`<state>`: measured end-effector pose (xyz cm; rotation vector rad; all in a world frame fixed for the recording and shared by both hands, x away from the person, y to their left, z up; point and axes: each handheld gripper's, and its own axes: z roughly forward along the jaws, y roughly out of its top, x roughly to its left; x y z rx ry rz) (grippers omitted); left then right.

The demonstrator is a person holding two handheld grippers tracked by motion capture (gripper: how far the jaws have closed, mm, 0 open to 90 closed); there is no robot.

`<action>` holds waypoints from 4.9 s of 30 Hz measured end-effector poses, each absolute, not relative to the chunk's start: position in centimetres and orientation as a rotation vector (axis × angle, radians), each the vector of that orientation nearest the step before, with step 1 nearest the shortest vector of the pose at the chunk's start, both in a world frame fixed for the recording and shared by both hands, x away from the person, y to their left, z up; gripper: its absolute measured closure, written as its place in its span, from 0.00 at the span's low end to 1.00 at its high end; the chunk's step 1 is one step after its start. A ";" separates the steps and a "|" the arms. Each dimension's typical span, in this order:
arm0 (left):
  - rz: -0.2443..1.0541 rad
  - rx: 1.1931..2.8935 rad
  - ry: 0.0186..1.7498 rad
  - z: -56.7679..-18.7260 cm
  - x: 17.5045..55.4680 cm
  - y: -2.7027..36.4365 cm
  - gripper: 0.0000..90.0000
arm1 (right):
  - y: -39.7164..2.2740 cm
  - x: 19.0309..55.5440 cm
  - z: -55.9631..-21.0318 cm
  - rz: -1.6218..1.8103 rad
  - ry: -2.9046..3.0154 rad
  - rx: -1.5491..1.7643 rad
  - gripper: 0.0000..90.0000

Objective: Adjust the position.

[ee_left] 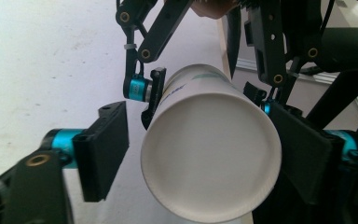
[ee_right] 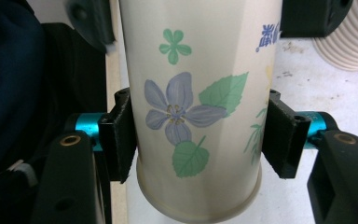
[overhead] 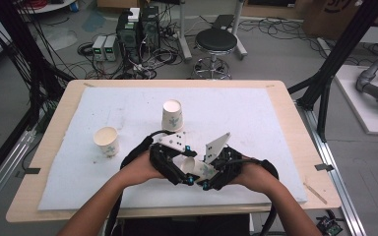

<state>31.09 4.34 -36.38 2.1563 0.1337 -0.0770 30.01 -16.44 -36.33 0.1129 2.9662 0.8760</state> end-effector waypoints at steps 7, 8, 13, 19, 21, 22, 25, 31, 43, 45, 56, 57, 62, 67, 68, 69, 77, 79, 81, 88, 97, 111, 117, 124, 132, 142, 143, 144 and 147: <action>-0.106 2.177 0.098 -36.7 31.2 3.9 0.39 | -16.1 29.9 -36.5 0.798 2.994 0.101 0.41; -0.105 2.180 0.091 -36.7 31.2 3.8 0.40 | -16.1 29.9 -36.5 0.786 2.995 0.105 0.41; -0.098 2.159 0.085 -36.7 31.2 3.8 0.41 | -16.2 29.8 -36.4 0.765 3.001 0.116 0.40; -0.080 2.091 0.082 -36.6 31.1 4.4 0.41 | -17.5 29.8 -36.1 0.959 2.911 0.188 0.21; -0.073 2.076 0.082 -36.6 31.0 4.5 0.41 | -18.1 29.7 -36.0 1.034 2.886 0.194 0.21; -0.075 2.066 0.086 -36.7 31.0 4.6 0.41 | -18.5 29.7 -36.0 1.079 2.866 0.198 0.21; -0.079 2.038 0.093 -36.8 30.9 4.9 0.41 | -19.6 29.4 -35.8 1.195 2.808 0.222 0.21; -0.064 1.984 0.156 -37.2 31.2 5.6 0.41 | -21.7 29.0 -35.9 1.364 2.701 0.290 0.21; -0.026 1.853 0.184 -37.8 30.8 6.5 0.41 | -24.2 28.2 -37.4 1.570 2.533 0.413 0.21; -0.022 1.846 0.185 -37.9 30.8 6.5 0.41 | -24.5 28.1 -37.7 1.584 2.524 0.424 0.21; -0.020 1.783 0.179 -37.9 30.5 6.7 0.41 | -25.0 28.2 -38.6 1.606 2.522 0.425 0.21; -0.019 1.778 0.175 -37.8 30.5 6.7 0.41 | -25.0 28.2 -38.7 1.606 2.524 0.419 0.21; -0.030 1.759 0.163 -37.7 30.3 6.6 0.41 | -24.9 28.2 -38.8 1.619 2.525 0.405 0.21; -0.049 1.752 0.147 -37.7 30.2 6.3 0.41 | -24.5 28.1 -39.0 1.631 2.536 0.383 0.21; -0.054 1.749 0.147 -37.7 30.2 6.2 0.41 | -24.4 28.2 -39.1 1.634 2.539 0.375 0.21; -0.055 1.751 0.145 -37.7 30.2 6.1 0.41 | -24.3 28.1 -39.1 1.641 2.547 0.380 0.21; -0.092 1.733 0.143 -38.2 30.1 5.6 0.41 | -24.3 28.3 -39.3 1.707 2.538 0.362 0.22; -0.101 1.732 0.143 -38.4 30.2 5.5 0.41 | -24.4 28.4 -39.4 1.736 2.536 0.379 0.22; -0.107 1.730 0.143 -38.5 30.2 5.4 0.41 | -24.5 28.5 -39.6 1.756 2.533 0.386 0.23; -0.128 1.683 0.144 -38.7 30.3 5.3 0.41 | -24.8 28.6 -39.7 1.850 2.514 0.345 0.33; -0.147 1.626 0.150 -39.4 30.3 5.4 0.41 | -25.3 28.7 -39.7 1.919 2.482 0.332 0.41; -0.010 1.854 0.178 -38.3 29.8 5.3 0.17 | -25.5 28.9 -38.1 1.747 2.608 0.410 0.42; 0.034 1.933 0.156 -37.6 29.9 5.0 0.17 | -24.9 29.3 -37.2 1.600 2.696 0.419 0.42; 0.076 2.017 0.146 -37.4 30.0 4.5 0.18 | -23.9 29.6 -35.6 1.415 2.767 0.390 0.42; 0.109 2.109 0.115 -36.9 30.1 3.8 0.19 | -22.3 30.0 -34.2 1.170 2.847 0.341 0.42; 0.109 2.153 0.106 -37.1 30.3 3.4 0.21 | -20.8 30.2 -32.8 0.985 2.899 0.292 0.42; 0.101 2.154 0.110 -37.2 30.4 3.4 0.21 | -20.6 30.2 -32.7 0.974 2.903 0.286 0.42; 0.101 2.158 0.110 -37.2 30.4 3.4 0.21 | -20.5 30.2 -32.6 0.964 2.906 0.277 0.42; 0.097 2.176 0.110 -37.3 30.5 3.3 0.22 | -20.0 30.3 -32.6 0.908 2.924 0.264 0.42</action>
